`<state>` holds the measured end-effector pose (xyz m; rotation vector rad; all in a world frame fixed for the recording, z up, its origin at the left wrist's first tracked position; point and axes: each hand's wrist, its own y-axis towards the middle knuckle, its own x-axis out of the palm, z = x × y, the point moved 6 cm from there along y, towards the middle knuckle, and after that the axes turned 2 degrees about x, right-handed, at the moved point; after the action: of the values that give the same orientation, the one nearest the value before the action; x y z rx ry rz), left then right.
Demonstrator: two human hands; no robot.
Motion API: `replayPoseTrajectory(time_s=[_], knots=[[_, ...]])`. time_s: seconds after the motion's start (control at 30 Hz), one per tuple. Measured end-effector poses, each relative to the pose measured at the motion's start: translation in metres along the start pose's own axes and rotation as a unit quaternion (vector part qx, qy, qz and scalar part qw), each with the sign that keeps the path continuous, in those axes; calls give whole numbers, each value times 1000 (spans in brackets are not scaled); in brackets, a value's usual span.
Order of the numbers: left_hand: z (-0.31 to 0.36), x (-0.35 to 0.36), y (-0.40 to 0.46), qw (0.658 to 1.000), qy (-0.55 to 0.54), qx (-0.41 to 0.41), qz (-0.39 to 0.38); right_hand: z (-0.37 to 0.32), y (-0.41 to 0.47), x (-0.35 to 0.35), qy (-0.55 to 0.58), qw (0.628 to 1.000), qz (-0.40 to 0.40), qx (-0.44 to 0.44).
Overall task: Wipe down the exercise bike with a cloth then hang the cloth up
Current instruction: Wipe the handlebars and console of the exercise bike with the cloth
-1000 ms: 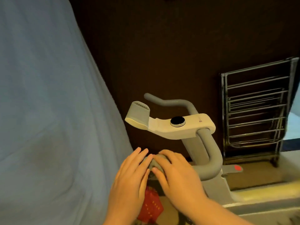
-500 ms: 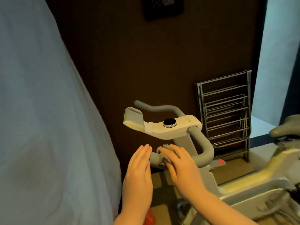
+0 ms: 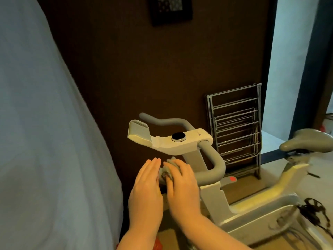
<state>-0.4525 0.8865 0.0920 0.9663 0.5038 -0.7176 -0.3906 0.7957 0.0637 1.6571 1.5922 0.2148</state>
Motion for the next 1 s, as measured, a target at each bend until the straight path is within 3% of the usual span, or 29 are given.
replayPoseTrajectory(time_s=[0.13, 0.2, 0.27, 0.37, 0.5, 0.57, 0.7, 0.83, 0.9, 1.0], knots=[[5, -1, -1, 999, 27, -10, -29, 5, 1, -8, -29, 986, -53, -156], [5, -1, 1, 998, 48, -23, -43, 42, 6, -21, -71, 984, -60, -153], [8, 1, 4, 994, 95, -24, -54, 66, 5, -33, -70, 992, -49, -88], [12, 10, 5, 982, 175, -20, -61, 47, -2, -25, -52, 998, -18, -40], [14, 17, 3, 974, 216, -46, -43, 34, -1, -25, -42, 980, -73, -179], [16, 16, 4, 980, 186, -65, -29, 64, 13, -38, -67, 979, -88, -171], [22, 13, 2, 985, 136, -102, 9, 82, 16, -46, -2, 998, -44, -43], [21, 9, -1, 990, 82, -109, 25, 34, 8, -23, 57, 976, -166, -125], [17, 6, -2, 993, 42, -108, 30, 40, 21, -24, 61, 968, -222, -101], [9, -1, -5, 988, -80, -115, 65, 60, 31, -28, 1, 972, -223, -80]])
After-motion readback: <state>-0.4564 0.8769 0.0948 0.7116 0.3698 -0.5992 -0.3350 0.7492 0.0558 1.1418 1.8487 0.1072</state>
